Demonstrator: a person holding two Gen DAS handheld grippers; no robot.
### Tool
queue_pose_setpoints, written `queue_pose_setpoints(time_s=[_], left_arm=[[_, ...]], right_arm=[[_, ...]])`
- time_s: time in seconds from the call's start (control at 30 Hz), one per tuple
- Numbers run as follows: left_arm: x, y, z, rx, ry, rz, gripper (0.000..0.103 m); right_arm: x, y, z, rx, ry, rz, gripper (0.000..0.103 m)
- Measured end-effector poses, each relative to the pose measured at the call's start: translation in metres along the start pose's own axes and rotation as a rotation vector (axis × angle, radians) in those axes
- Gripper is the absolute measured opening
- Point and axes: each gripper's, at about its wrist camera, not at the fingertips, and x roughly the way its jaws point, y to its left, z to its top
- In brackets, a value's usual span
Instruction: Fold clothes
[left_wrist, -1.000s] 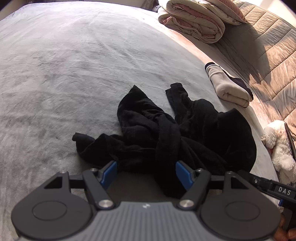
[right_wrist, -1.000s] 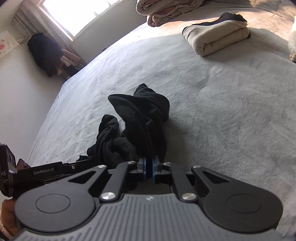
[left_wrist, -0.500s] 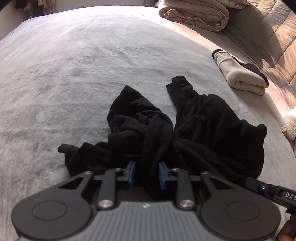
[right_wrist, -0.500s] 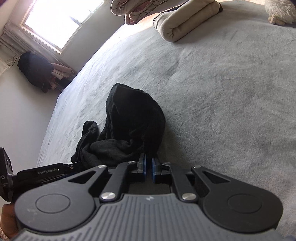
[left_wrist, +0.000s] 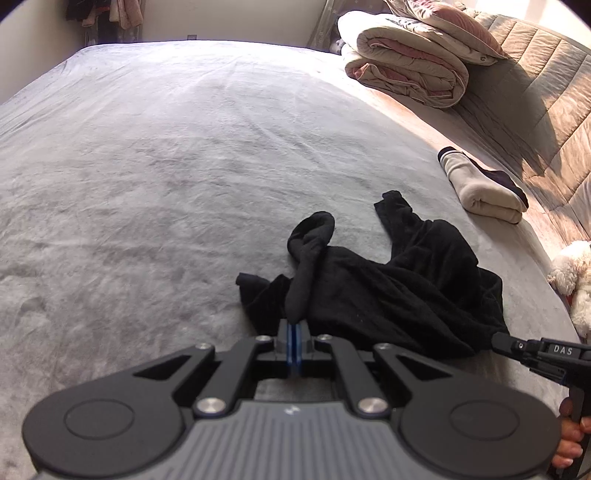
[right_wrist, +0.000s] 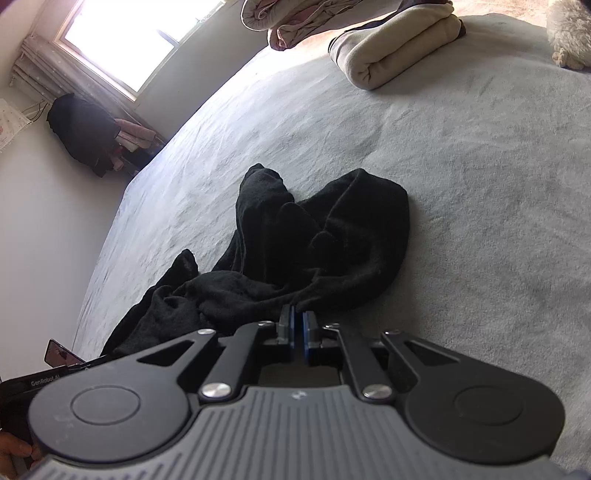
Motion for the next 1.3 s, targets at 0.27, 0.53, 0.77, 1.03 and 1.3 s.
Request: queue_pose_setpoints(time_s=[0.27, 0.53, 0.77, 1.03, 1.3], left_arm=[[-0.029, 0.037, -0.030, -0.025, 0.032, -0.004, 0.002], [-0.042, 0.061, -0.060, -0.028, 0.088, 0.022, 0.002], [-0.036, 0.065, -0.066, -0.024, 0.120, 0.065, 0.006], [-0.033, 0.034, -0.050, -0.010, 0.079, -0.024, 0.038], [-0.004, -0.004, -0.031, 0.048, 0.072, -0.065, 0.049]], right_arm=[[-0.005, 0.018, -0.003, -0.040, 0.048, 0.012, 0.005], [-0.013, 0.023, 0.004, -0.071, 0.056, 0.006, 0.014], [-0.001, 0.023, 0.004, -0.073, 0.073, -0.016, 0.051], [0.014, 0.020, -0.001, -0.053, 0.107, -0.032, 0.051], [0.014, 0.023, 0.002, -0.048, 0.113, -0.018, 0.051]])
